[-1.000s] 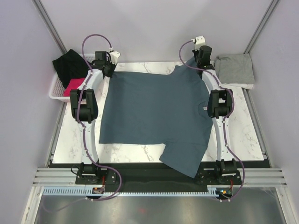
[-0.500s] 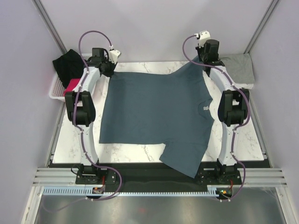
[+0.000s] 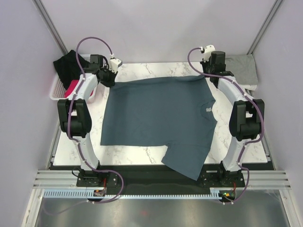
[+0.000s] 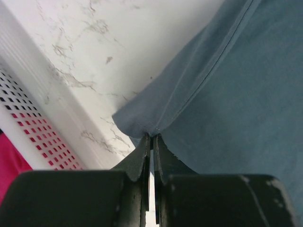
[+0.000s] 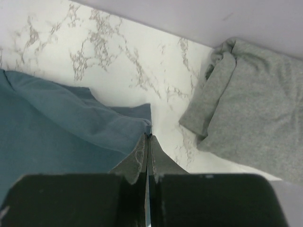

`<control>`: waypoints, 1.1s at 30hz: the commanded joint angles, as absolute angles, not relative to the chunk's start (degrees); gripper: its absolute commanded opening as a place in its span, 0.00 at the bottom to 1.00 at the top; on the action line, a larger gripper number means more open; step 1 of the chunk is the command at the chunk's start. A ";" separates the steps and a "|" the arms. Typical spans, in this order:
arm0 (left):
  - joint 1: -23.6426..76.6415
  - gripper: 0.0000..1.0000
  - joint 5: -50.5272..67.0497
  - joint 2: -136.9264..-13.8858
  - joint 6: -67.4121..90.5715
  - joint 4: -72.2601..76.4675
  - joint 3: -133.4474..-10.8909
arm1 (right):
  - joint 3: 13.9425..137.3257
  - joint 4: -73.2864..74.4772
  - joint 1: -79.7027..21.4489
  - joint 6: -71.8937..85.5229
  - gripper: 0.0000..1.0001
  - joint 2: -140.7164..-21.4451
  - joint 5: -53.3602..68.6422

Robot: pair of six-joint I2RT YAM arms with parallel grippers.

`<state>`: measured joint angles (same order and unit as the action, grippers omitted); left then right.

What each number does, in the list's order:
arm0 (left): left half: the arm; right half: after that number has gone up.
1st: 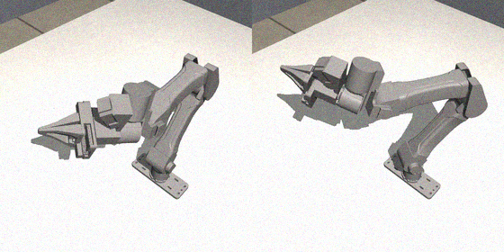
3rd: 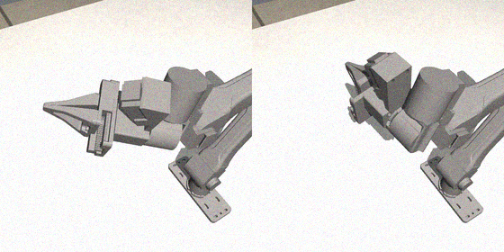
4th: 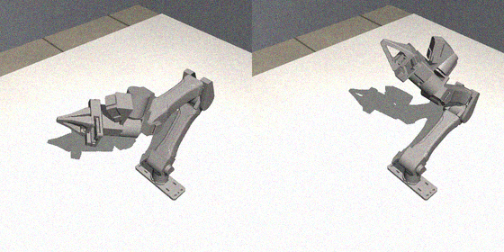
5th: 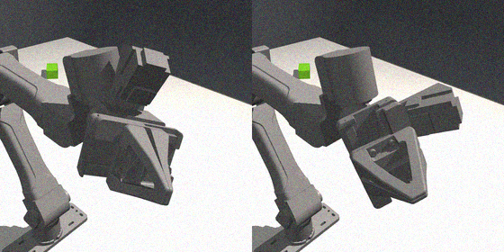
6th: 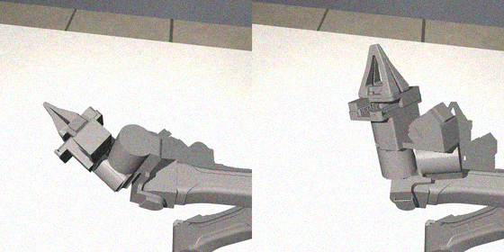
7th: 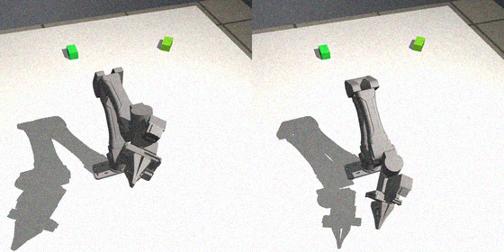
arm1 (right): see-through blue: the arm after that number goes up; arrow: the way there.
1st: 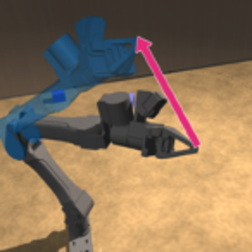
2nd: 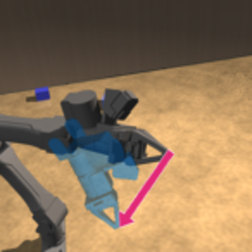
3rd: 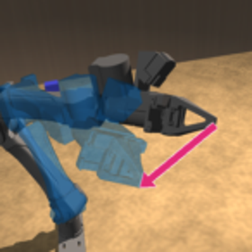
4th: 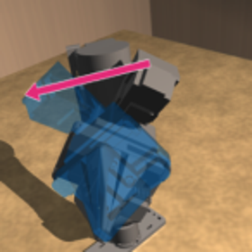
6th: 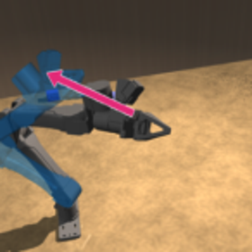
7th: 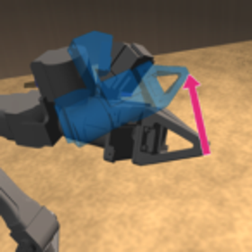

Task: Fold and stack the t-shirts
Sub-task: Fold the tshirt

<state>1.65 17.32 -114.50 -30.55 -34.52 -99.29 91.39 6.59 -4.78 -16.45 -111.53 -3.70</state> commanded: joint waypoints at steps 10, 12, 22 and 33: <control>-2.37 0.02 18.63 -111.53 -35.15 -35.42 -97.12 | 81.74 10.37 -5.01 -13.54 0.00 -95.63 -2.28; -2.72 0.02 18.72 -111.71 -36.20 -35.42 -97.12 | 80.78 10.90 -4.92 -13.45 0.00 -94.84 -2.02; -3.87 0.02 23.55 -111.62 -39.20 -40.86 -97.91 | 76.47 14.58 -5.01 -12.48 0.00 -89.66 -0.88; -3.78 0.02 29.61 -104.95 -39.81 -47.54 -90.80 | 71.37 21.09 -4.92 -11.25 0.00 -82.27 1.84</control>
<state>-3.53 25.21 -109.78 -37.43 -44.53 -92.60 71.94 19.16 -4.78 -12.64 -85.52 -0.10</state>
